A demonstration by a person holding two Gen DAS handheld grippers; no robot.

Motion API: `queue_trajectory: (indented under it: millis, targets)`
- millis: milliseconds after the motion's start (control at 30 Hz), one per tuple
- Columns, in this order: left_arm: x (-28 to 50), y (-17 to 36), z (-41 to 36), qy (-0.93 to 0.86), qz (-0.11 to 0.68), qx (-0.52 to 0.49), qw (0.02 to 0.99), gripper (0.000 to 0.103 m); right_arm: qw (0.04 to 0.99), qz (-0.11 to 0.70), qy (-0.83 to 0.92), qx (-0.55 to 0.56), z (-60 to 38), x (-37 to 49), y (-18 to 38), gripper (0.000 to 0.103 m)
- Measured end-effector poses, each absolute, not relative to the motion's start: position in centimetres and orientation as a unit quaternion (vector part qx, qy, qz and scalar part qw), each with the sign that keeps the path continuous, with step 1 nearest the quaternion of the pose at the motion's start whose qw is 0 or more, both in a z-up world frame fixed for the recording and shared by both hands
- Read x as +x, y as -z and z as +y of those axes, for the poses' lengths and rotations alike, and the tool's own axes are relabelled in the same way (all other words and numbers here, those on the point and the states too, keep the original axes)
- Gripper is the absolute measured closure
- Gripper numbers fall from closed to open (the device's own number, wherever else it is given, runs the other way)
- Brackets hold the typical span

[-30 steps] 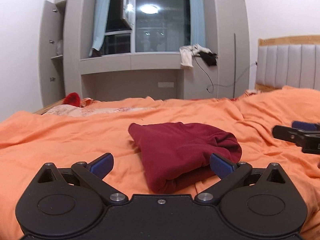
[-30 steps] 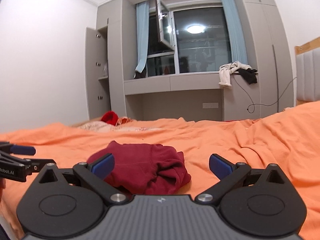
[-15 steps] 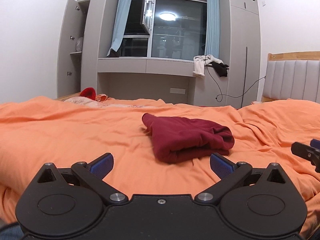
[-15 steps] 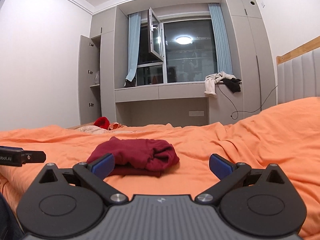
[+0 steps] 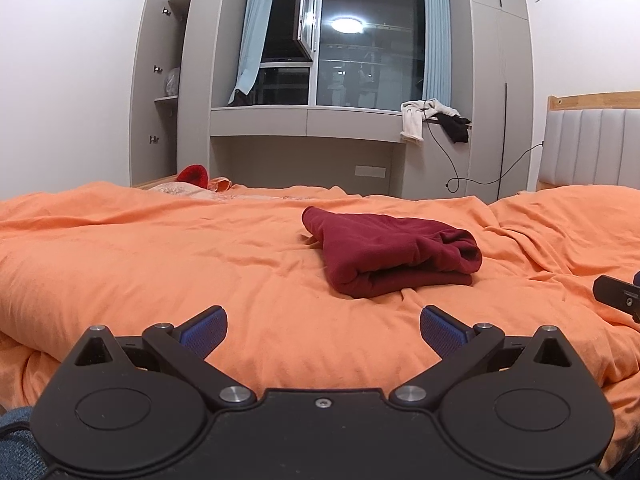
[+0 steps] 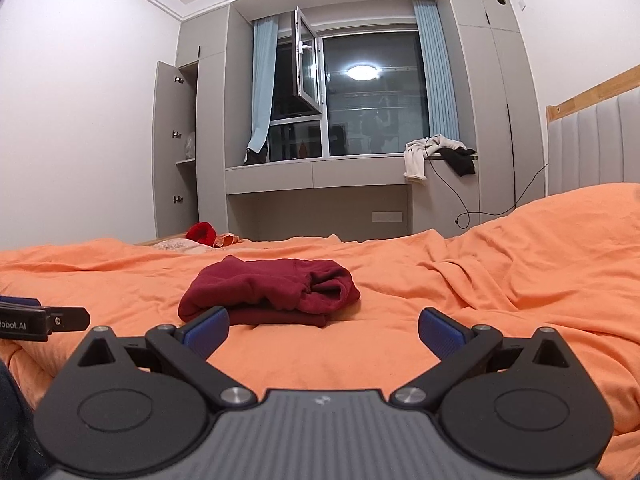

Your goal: Fold small clothes

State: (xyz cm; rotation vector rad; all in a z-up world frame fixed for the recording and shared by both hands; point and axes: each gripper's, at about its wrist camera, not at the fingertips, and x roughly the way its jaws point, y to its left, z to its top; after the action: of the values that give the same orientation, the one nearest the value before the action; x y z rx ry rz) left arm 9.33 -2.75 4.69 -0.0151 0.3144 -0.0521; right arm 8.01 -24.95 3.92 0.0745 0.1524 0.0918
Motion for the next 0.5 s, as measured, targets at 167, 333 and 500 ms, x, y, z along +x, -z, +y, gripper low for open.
queue_trajectory:
  millis: [167,333,500]
  targets:
    - [9.51,-4.65,-2.79,0.027,0.158,-0.007,0.987,0.001,0.996,0.078,-0.042,0.031,-24.93,7.87,-3.71,0.0]
    - [9.58,-4.64,-2.85,0.028,0.158,-0.004,0.987,0.001,0.996,0.078,-0.041,0.032,-25.0,7.92,-3.71,0.0]
    - [9.58,-4.65,-2.85,0.029,0.158,-0.004,0.987,0.001,0.996,0.079,-0.041,0.032,-25.05,7.92,-3.68,0.0]
